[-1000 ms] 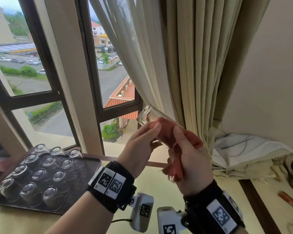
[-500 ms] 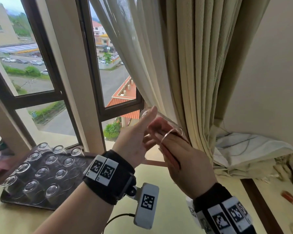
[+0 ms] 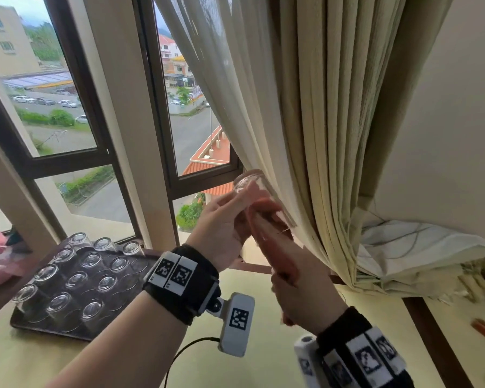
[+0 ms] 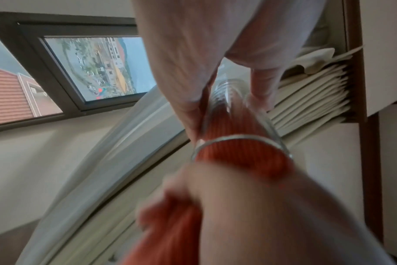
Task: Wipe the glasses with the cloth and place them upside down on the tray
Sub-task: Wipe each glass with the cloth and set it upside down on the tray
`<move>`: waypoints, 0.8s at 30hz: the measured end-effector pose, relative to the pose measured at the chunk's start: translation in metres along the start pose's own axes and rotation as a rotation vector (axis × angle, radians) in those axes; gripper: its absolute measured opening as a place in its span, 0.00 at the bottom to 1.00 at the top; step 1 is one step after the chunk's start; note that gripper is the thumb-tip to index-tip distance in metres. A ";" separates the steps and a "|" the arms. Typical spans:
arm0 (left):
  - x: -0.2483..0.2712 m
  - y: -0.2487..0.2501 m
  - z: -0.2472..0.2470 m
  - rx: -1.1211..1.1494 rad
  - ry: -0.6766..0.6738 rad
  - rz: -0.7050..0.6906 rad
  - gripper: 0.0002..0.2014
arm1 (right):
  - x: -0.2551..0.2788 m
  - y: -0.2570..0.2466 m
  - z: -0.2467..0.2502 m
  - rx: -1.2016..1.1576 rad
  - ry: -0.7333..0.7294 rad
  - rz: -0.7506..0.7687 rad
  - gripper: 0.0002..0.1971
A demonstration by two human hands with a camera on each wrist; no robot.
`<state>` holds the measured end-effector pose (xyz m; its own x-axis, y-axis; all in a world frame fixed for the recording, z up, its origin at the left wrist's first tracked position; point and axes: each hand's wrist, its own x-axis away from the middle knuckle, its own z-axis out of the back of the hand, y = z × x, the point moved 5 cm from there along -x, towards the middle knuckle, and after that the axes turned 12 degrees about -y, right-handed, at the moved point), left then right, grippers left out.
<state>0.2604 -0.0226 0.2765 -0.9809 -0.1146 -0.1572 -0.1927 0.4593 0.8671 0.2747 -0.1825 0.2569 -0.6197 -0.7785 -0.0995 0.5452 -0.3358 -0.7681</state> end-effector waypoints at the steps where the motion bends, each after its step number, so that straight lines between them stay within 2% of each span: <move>1: 0.001 -0.001 0.002 -0.006 0.007 -0.001 0.21 | -0.004 -0.004 0.000 0.265 0.008 0.052 0.41; 3: 0.005 -0.007 -0.003 -0.010 -0.018 0.015 0.20 | -0.008 -0.015 0.000 0.479 0.129 0.156 0.47; 4: 0.007 -0.010 -0.006 0.000 -0.033 0.023 0.20 | -0.009 -0.018 -0.002 0.512 0.184 0.204 0.47; 5: 0.008 -0.011 -0.009 0.018 -0.043 0.022 0.21 | -0.010 -0.020 -0.004 0.441 0.185 0.235 0.45; 6: 0.010 -0.012 -0.010 0.043 -0.055 0.011 0.26 | -0.012 -0.018 -0.005 0.213 0.120 0.187 0.42; 7: 0.010 -0.011 -0.011 0.068 -0.074 -0.003 0.31 | -0.013 -0.018 -0.008 -0.124 -0.010 0.097 0.35; 8: 0.011 -0.009 -0.013 0.090 -0.093 -0.019 0.34 | -0.011 -0.019 -0.013 -0.439 -0.151 0.047 0.24; 9: 0.011 -0.006 -0.013 0.103 -0.101 -0.035 0.34 | -0.009 -0.024 -0.015 -0.688 -0.219 0.057 0.12; 10: 0.011 -0.003 -0.012 0.106 -0.099 -0.049 0.34 | -0.007 -0.027 -0.014 -0.841 -0.226 0.089 0.06; 11: 0.010 0.001 -0.012 0.104 -0.102 -0.063 0.34 | -0.004 -0.029 -0.011 -0.879 -0.210 0.104 0.05; 12: 0.009 0.007 -0.011 0.101 -0.100 -0.076 0.35 | -0.003 -0.028 -0.009 -0.836 -0.181 0.080 0.08; 13: 0.008 0.012 -0.009 0.100 -0.092 -0.090 0.35 | -0.004 -0.024 -0.005 -0.692 -0.149 0.056 0.14; 17: 0.011 0.017 -0.002 0.071 -0.058 -0.078 0.31 | -0.010 -0.027 0.010 0.396 -0.001 0.165 0.38; 19: 0.017 0.008 -0.008 0.045 -0.055 -0.050 0.29 | -0.011 -0.033 0.005 0.581 0.196 0.249 0.40; 20: 0.019 0.005 -0.012 0.037 -0.053 -0.042 0.30 | -0.010 -0.032 0.000 0.626 0.283 0.279 0.38; 21: 0.021 0.004 -0.015 0.028 -0.049 -0.043 0.31 | -0.008 -0.032 -0.005 0.571 0.294 0.284 0.34; 22: 0.022 0.004 -0.017 0.011 -0.051 -0.051 0.32 | -0.009 -0.030 -0.007 0.337 0.231 0.250 0.30; 24: 0.024 0.007 -0.020 -0.021 -0.061 -0.068 0.33 | -0.010 -0.020 -0.016 -0.462 -0.042 0.087 0.19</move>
<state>0.2359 -0.0396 0.2882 -0.9655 -0.0907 -0.2441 -0.2590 0.4334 0.8632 0.2603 -0.1595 0.2632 -0.5543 -0.8174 -0.1571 0.2798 -0.0052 -0.9600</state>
